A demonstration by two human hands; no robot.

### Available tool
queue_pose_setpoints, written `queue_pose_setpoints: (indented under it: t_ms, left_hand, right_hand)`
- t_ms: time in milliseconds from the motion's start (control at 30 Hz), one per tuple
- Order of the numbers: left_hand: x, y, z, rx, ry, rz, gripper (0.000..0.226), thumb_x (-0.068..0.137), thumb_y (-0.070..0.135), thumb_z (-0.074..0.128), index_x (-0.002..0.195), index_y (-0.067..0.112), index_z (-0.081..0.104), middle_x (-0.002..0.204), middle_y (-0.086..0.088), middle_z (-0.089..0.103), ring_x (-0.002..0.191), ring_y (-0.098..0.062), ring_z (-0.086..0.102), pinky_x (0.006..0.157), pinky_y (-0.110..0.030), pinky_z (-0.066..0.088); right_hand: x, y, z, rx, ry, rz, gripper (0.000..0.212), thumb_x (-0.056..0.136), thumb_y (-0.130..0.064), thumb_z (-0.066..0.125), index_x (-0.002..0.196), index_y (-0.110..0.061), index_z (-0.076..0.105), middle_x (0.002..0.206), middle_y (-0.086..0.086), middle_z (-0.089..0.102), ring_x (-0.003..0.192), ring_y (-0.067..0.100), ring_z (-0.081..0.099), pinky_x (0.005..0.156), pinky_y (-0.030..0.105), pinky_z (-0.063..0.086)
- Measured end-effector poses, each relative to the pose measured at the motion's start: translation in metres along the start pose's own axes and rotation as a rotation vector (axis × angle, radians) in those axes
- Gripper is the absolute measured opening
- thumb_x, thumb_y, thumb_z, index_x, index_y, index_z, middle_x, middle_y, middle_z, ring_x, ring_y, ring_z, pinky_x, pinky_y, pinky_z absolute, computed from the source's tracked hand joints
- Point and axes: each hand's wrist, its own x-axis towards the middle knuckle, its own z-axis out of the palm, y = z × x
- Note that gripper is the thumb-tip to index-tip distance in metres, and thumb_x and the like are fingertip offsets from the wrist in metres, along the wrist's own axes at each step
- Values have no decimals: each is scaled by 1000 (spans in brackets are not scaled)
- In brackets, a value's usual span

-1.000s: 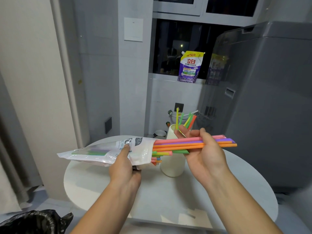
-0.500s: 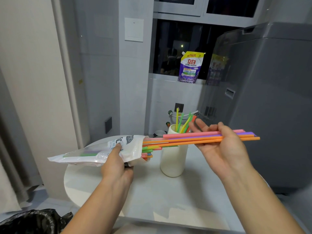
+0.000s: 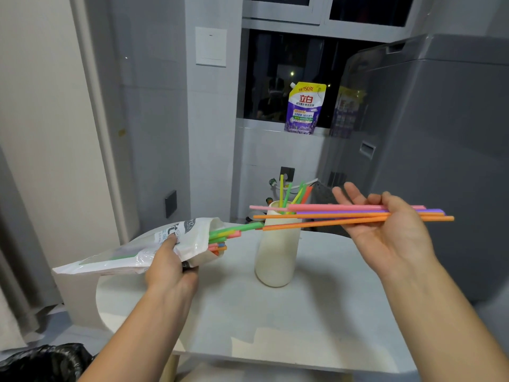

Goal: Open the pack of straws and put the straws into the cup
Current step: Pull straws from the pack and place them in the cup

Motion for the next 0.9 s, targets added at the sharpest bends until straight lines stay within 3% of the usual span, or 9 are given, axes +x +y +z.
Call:
queue_pose_setpoints:
  t_ms: [67,167,267,367,533,800,900]
  left_hand:
    - [2,-1,-2,-20,2,-3,47,104,11,65,150,14,55,137,-4,72,88,-14,74,45,-24,58]
    - [1,-7,-5,-4,4,-3,47,103,12,67,148,14,56,137,-4,73,98,-16,76,63,-26,63]
    - [-4,-18,-6,16,-1,-21,47,101,10,69,147,12,56,131,-5,74,84,-15,74,46,-26,59]
    - [-7,-27,-7,28,2,-42,48,101,10,69,147,11,56,131,-7,74,84,-16,74,41,-27,57]
    - [-9,-33,-8,33,-27,-69,48,102,12,69,148,10,57,134,-8,74,92,-19,74,43,-25,58]
    - [-16,-40,-8,115,-47,-42,46,101,9,69,146,9,58,131,-8,75,87,-18,74,44,-25,59]
    - [-16,-40,-8,171,-61,-15,46,101,10,69,146,10,59,134,-9,74,106,-26,76,60,-33,67]
  right_hand:
    - [1,-7,-1,30,6,-30,36,107,-21,36,74,-10,45,90,27,76,89,40,76,83,54,55]
    - [2,-12,-2,54,21,-70,36,107,-20,35,73,-10,45,90,27,76,87,39,76,86,55,55]
    - [5,-13,3,34,39,-144,35,106,-19,37,74,-10,44,90,26,76,86,38,76,90,54,56]
    - [10,-9,11,-73,49,-261,34,106,-20,40,73,-10,44,89,25,77,87,35,77,91,48,58]
    - [17,-7,20,-187,17,-350,34,104,-21,42,72,-10,45,86,22,77,87,33,77,90,45,59]
    - [24,-3,36,-479,-37,-405,34,104,-25,45,72,-12,51,72,11,78,79,28,78,80,41,59]
    - [28,0,44,-585,-62,-399,37,104,-27,46,71,-13,53,70,9,77,76,26,78,75,37,59]
